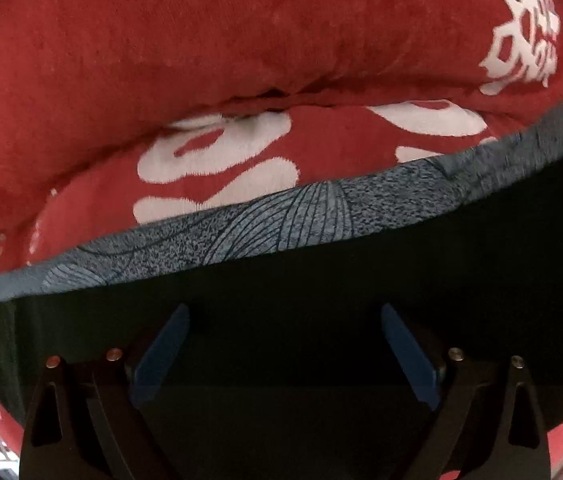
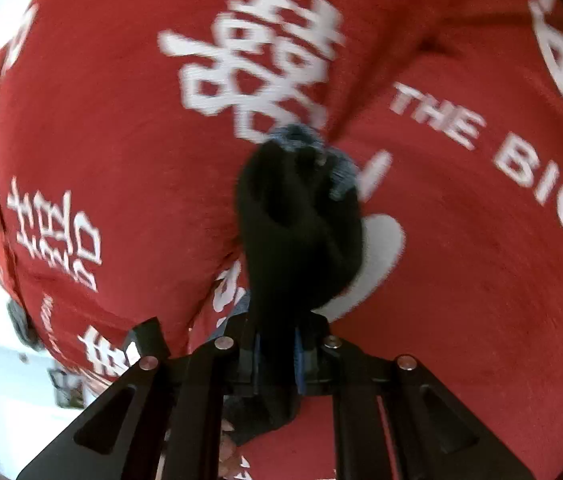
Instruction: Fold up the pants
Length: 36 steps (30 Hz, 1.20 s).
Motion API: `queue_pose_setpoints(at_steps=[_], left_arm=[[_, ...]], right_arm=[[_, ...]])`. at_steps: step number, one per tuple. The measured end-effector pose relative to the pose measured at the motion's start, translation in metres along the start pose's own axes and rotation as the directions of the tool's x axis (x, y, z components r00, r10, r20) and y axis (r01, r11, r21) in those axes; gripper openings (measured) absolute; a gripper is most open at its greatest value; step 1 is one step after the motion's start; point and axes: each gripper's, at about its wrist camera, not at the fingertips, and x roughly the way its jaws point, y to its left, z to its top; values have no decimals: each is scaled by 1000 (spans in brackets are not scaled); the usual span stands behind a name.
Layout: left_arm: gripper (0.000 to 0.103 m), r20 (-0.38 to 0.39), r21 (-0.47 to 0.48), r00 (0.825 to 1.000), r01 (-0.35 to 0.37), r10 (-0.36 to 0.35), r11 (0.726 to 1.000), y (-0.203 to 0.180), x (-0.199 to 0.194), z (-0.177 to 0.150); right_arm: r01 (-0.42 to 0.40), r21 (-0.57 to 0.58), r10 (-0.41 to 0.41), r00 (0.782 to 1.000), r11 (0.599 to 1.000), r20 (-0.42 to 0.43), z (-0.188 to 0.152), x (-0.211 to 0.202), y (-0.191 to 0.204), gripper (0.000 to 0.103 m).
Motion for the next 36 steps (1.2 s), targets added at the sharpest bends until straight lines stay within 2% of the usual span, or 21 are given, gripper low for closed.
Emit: queue_pose_setpoints(at_steps=[4,9,13,16,18,22,24,26,27,29,30,31,32,33,34,35,36], left_arm=[[97,-40,-56,997,62,-64,997,19,-5,5],[97,21,-133,994,112,-110,985,76,-36,-7],[97,40,-152,997,77,-72,985,133,-55,-24],[97,28,-206,999,45,-40,977,185,-58,-44],[97,1,-259,1000,22,-23,966,226,-54,-59],[97,-54,-364,998,-6,-15,932,278,-48,-90],[97,-76,-410,997,-13,-20,912,303,-42,-105],[97,-82,-427,996,-20,-16,904,321,-40,-116],[97,-82,-432,996,-19,-19,901,328,-42,-121],[97,-79,-435,997,-14,-22,900,337,-45,-125],[97,-77,-435,997,-10,-26,900,340,-47,-125],[97,-74,-436,997,-1,-35,900,343,-49,-125],[97,-72,-435,996,10,-45,901,344,-50,-124],[97,-65,-429,996,28,-62,903,345,-54,-123],[97,-60,-420,996,40,-72,907,344,-55,-121],[97,-51,-408,995,57,-85,911,343,-59,-119],[97,-42,-393,994,79,-104,916,340,-63,-116]], right_arm=[[32,-143,-34,999,989,-13,-7,7,42,13],[60,-326,-72,997,943,-26,-25,7,100,13],[93,-439,-115,993,894,-23,-51,21,141,13],[110,-528,-157,986,842,-46,-81,44,173,13],[117,-586,-195,978,802,-71,-108,69,193,13],[108,-666,-266,954,738,-140,-170,130,216,14],[126,-720,-337,928,683,-158,-203,163,220,15],[154,-770,-423,892,619,-161,-230,191,219,21],[186,-804,-482,865,564,-138,-248,205,220,22],[243,-853,-551,832,461,-61,-269,211,229,25],[253,-869,-558,830,426,-31,-275,209,235,31],[241,-882,-545,838,404,-21,-281,201,243,36],[209,-885,-521,853,415,-43,-284,193,250,45],[178,-883,-496,866,434,-69,-285,184,254,50],[152,-879,-474,876,452,-92,-285,177,257,50],[93,-859,-428,891,503,-154,-283,164,259,50],[66,-834,-405,893,548,-195,-278,158,258,50]])
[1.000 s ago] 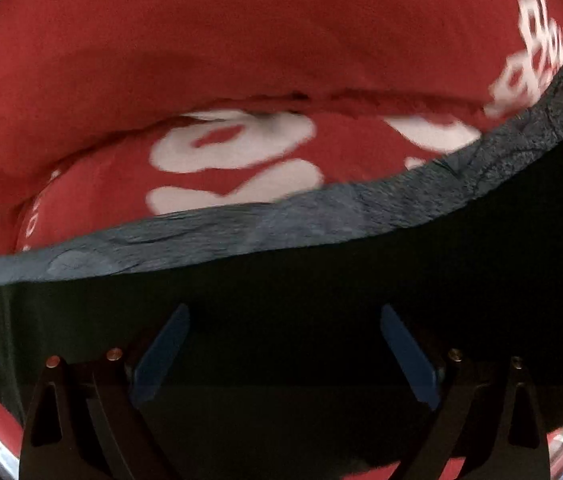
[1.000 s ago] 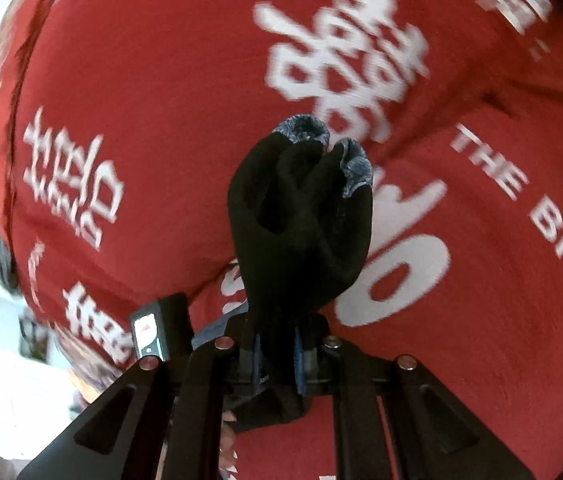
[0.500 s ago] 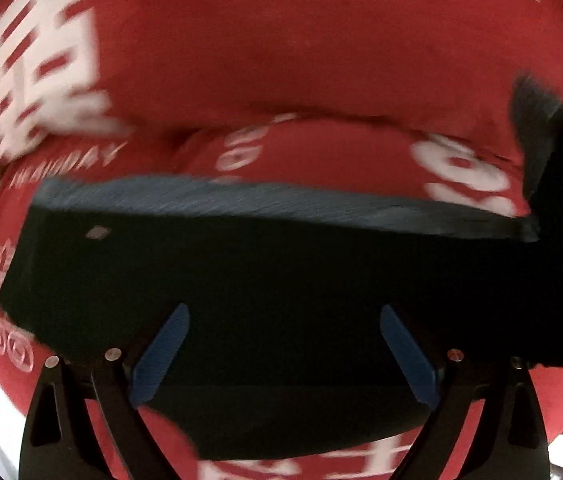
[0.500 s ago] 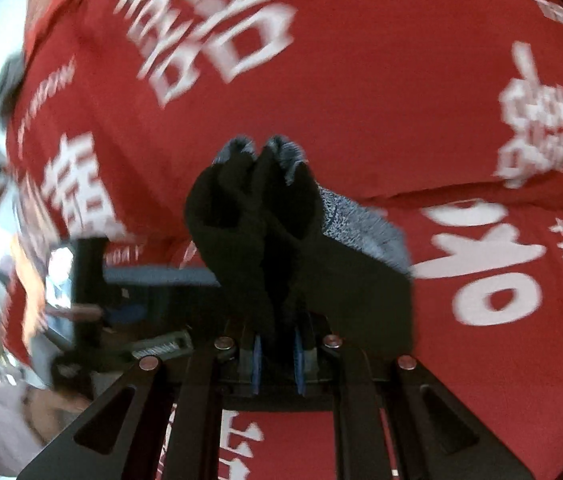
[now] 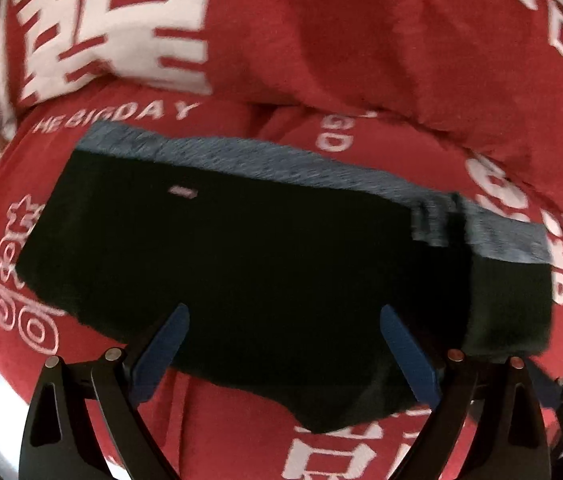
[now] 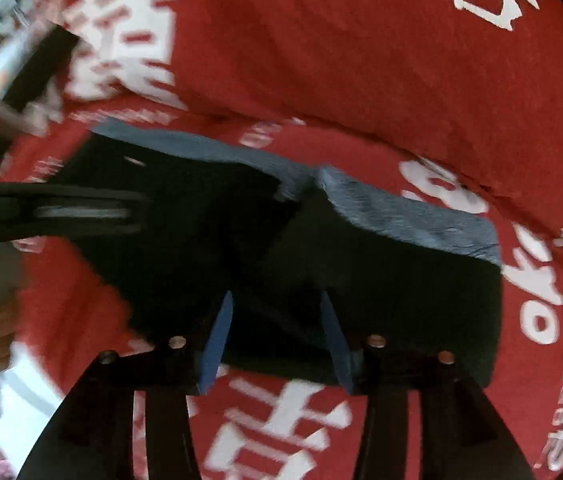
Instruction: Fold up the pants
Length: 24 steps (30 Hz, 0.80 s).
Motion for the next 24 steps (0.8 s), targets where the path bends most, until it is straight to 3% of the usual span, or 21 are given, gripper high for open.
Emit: queue_pose_setpoints(at_steps=[1,3,6,9,10,12,16,18,19,20,21,23,24], left_arm=[[97,-1,20,1000,30,-30,999,-6,-3,1],[97,-25,63,994,108,-107,992,-21,-2,4],[97,-93,95,977,203,-194,975,-42,10,5],[97,-154,100,961,247,-230,964,-59,25,4],[97,-177,102,955,260,-240,960,-65,31,3],[85,-216,107,947,264,-237,958,-77,43,2],[62,-262,92,933,278,-246,956,-89,58,-3],[58,-264,78,933,273,-245,959,-91,62,-4],[57,-255,81,937,268,-241,960,-93,60,-5],[56,-247,84,939,265,-238,961,-93,59,-6],[55,-241,89,944,253,-226,963,-94,56,-7],[53,-231,98,949,240,-212,966,-94,48,-8],[53,-206,105,955,237,-212,966,-93,39,-10]], right_arm=[[-46,57,46,999,997,-2,-1,-5,-9,50],[-168,300,176,984,939,1,-14,-9,-53,50],[-278,623,321,946,731,46,-41,5,-111,50],[-349,762,385,912,546,142,-63,17,-142,50],[-361,778,388,907,513,165,-67,21,-148,50],[-363,795,384,906,485,180,-70,29,-155,50],[-390,836,411,884,387,222,-73,51,-161,50],[-399,869,432,866,292,252,-80,63,-165,50],[-402,878,435,860,260,265,-82,68,-169,46],[-402,890,433,856,213,283,-84,74,-171,24],[-397,896,436,855,199,282,-86,77,-172,5],[-412,885,441,850,214,289,-82,71,-171,5],[-430,870,446,845,241,295,-79,65,-169,5]])
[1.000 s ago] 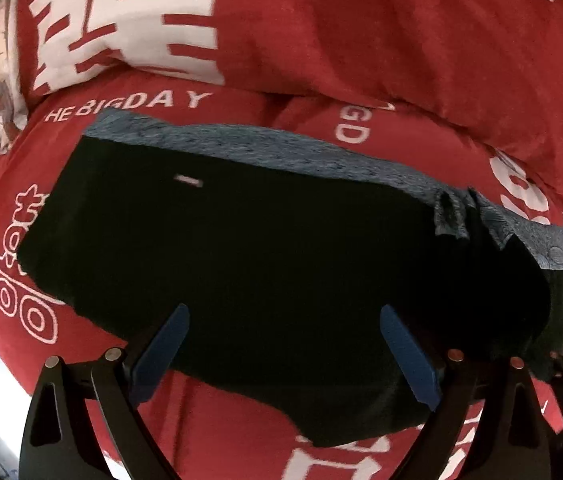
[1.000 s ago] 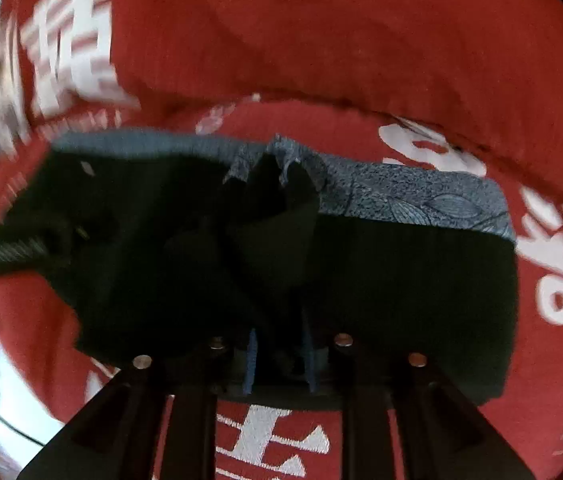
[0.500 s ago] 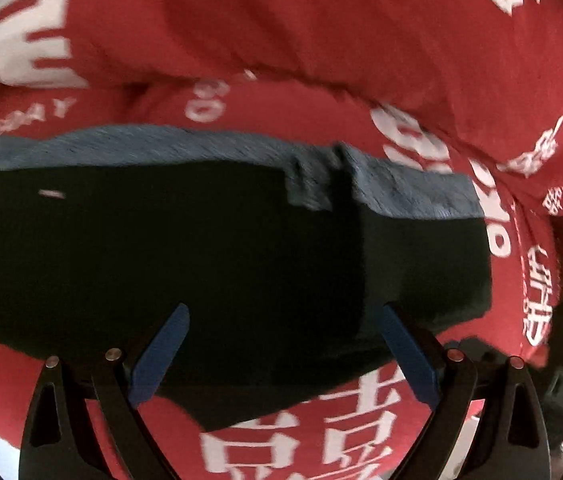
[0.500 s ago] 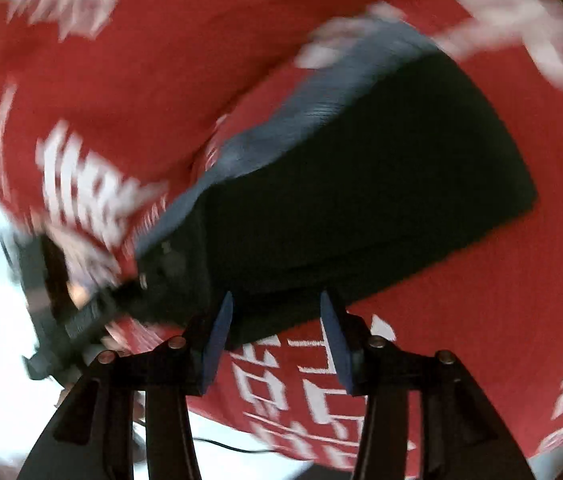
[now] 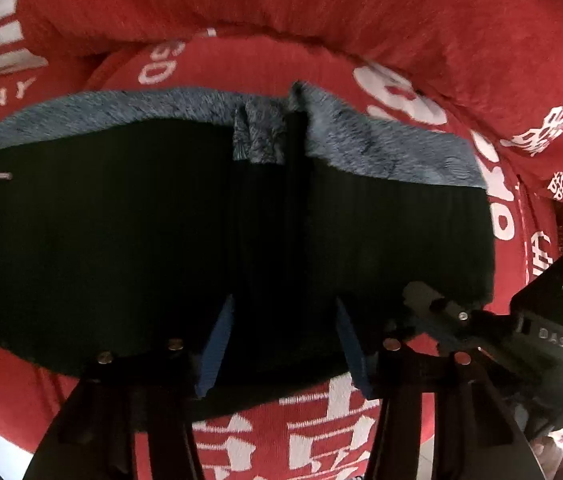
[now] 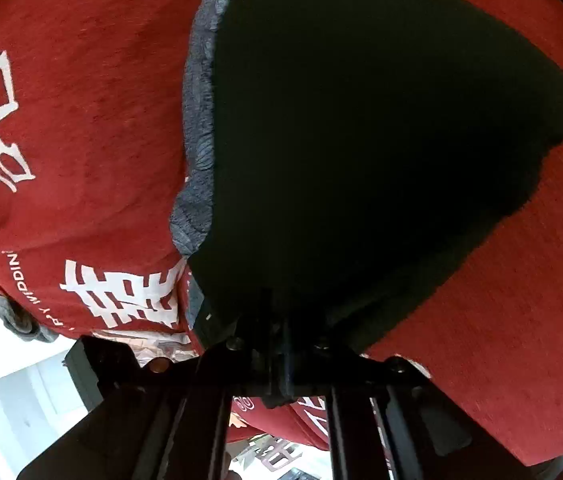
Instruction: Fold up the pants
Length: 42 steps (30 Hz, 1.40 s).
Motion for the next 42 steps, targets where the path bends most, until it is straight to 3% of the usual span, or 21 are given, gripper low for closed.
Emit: queue_pose_setpoints(at_steps=[3,6,10,15,19,22,26,28,31,33,36,37,39,41,42], left_arm=[[53,53,21,998,-46,45,999,1,-13,-11],[54,32,12,995,-95,94,995,7,-2,-17],[69,47,-9,992,-119,120,993,11,-3,-17],[73,124,30,977,-179,174,983,-1,-30,-7],[73,181,68,969,-185,171,980,-16,-46,14],[73,183,92,970,-177,158,980,-33,-34,35],[73,163,67,966,-212,199,975,-38,-1,42],[73,98,41,962,-258,253,965,-28,20,36],[84,86,5,971,-225,224,974,-15,21,23],[84,88,18,970,-227,225,974,-10,13,14],[84,101,19,964,-248,245,969,-4,-1,3],[84,107,14,961,-257,254,966,-2,-6,0],[84,119,-6,954,-276,275,961,3,-16,-7],[84,130,-44,945,-298,301,954,9,-29,-12],[84,138,-64,940,-305,311,950,13,-35,-13]], right_arm=[[39,-80,-41,999,996,-17,-11,-7,11,4],[97,-71,-101,993,993,-55,-16,7,-1,4],[113,-96,-120,991,989,-66,-16,15,-6,4],[161,-273,-204,970,948,-135,-18,0,27,12],[221,-430,-251,968,875,-16,-2,-35,64,12],[301,-420,-281,953,856,110,35,-49,77,12],[361,-416,-315,932,835,177,72,-36,79,12],[402,-405,-375,915,821,148,83,-17,68,11],[358,-362,-351,932,861,86,80,-3,54,10],[377,-415,-370,923,828,101,70,0,60,10],[334,-492,-377,926,804,14,50,17,75,11],[323,-514,-377,926,794,-1,46,19,80,13],[315,-604,-384,923,732,16,32,32,101,23],[313,-664,-389,921,680,35,20,46,119,46],[301,-690,-383,923,659,38,15,54,129,47]])
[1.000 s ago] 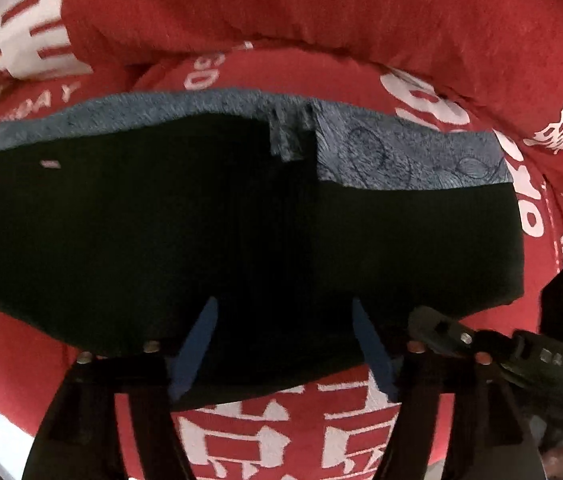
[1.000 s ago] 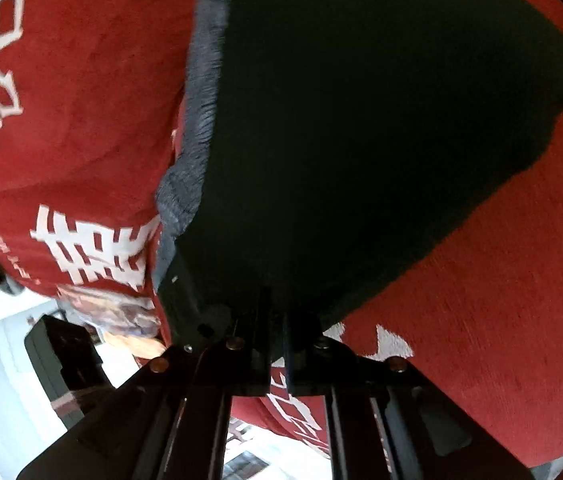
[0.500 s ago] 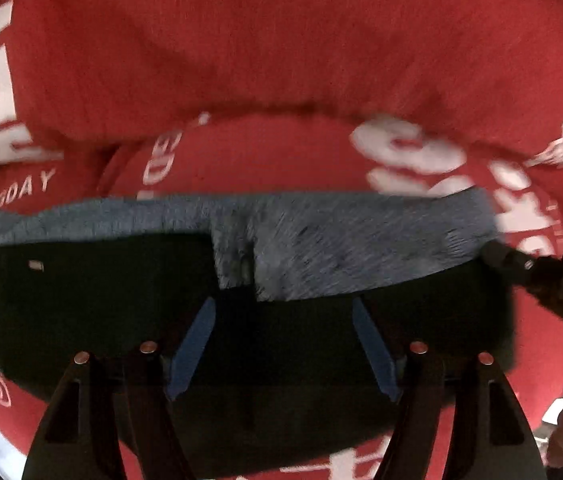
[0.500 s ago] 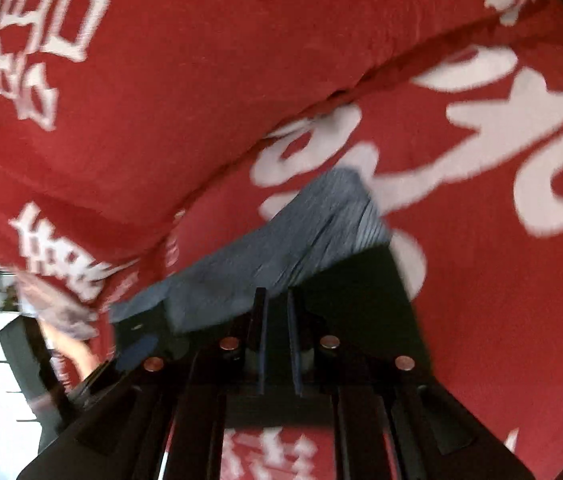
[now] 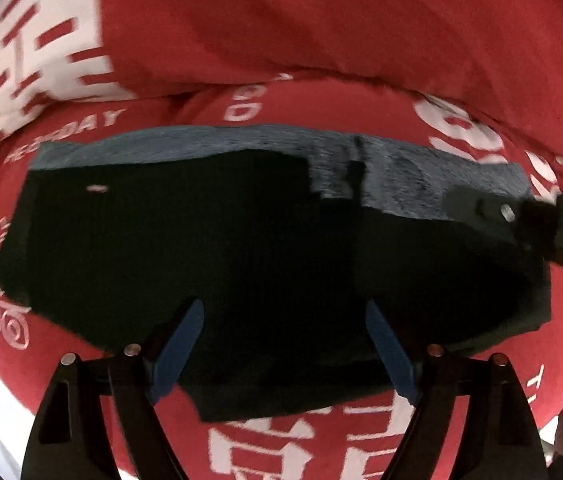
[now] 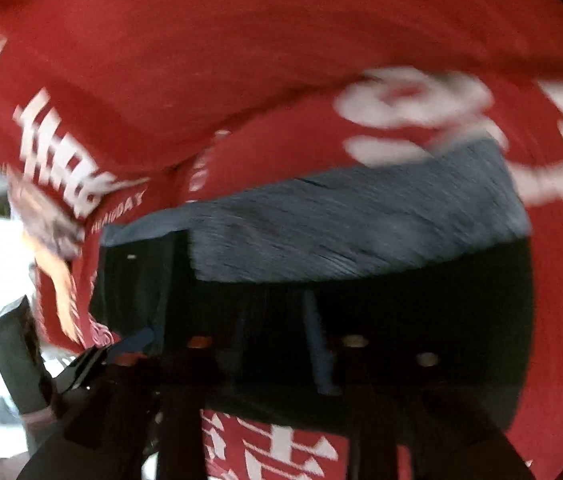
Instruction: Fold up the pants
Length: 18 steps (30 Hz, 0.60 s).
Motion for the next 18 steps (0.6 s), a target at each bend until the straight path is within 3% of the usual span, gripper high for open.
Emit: queue_pose_setpoints(at_steps=[4,9,13,18], left_arm=[[84,-6,-50,1000,-8,8,999,19,-2,-2],[84,-52,-86,999,-8,3,996,44,3,-15],[84,-64,-106,998,-9,3,994,64,0,-25],[84,-94,-140,995,-29,16,990,84,-1,-33]], right_arm=[[42,-79,-44,999,996,-20,15,24,35,47],[41,17,-40,997,999,-67,16,64,40,43],[112,-110,-121,990,988,-79,7,69,63,43],[123,-102,-134,985,987,-112,2,67,66,43]])
